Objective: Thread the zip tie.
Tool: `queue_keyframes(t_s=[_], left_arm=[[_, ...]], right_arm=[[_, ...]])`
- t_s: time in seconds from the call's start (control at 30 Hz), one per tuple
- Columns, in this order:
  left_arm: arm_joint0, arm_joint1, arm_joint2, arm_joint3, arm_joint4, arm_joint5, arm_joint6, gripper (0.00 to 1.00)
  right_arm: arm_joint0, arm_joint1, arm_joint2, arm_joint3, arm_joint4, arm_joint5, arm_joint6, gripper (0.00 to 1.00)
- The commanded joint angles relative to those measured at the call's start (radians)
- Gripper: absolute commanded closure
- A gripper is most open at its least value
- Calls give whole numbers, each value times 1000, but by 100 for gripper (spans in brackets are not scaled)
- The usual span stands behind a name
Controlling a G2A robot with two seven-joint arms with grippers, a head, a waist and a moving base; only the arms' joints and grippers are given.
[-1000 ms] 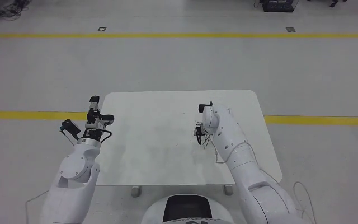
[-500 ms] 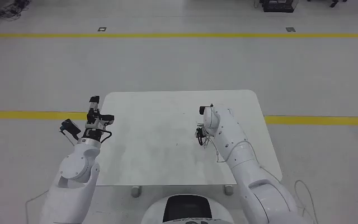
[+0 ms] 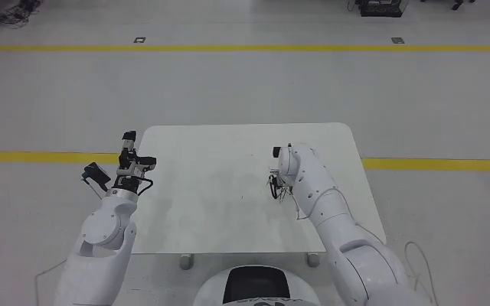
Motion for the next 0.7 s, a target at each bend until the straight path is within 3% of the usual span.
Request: queue_keyframes(t_s=[0.0, 0.13, 0.43, 0.67], left_arm=[[0, 0, 0, 0, 0, 0, 0, 0], [0, 0, 0, 0, 0, 0, 0, 0], [0, 0, 0, 0, 0, 0, 0, 0], [0, 0, 0, 0, 0, 0, 0, 0]], right_arm=[[11, -1, -3, 24, 8, -1, -11, 63], [38, -5, -14, 83, 23, 0, -29, 62], [77, -11, -27, 171, 58, 11, -66, 73], [101, -14, -36, 233, 80, 21, -97, 73]])
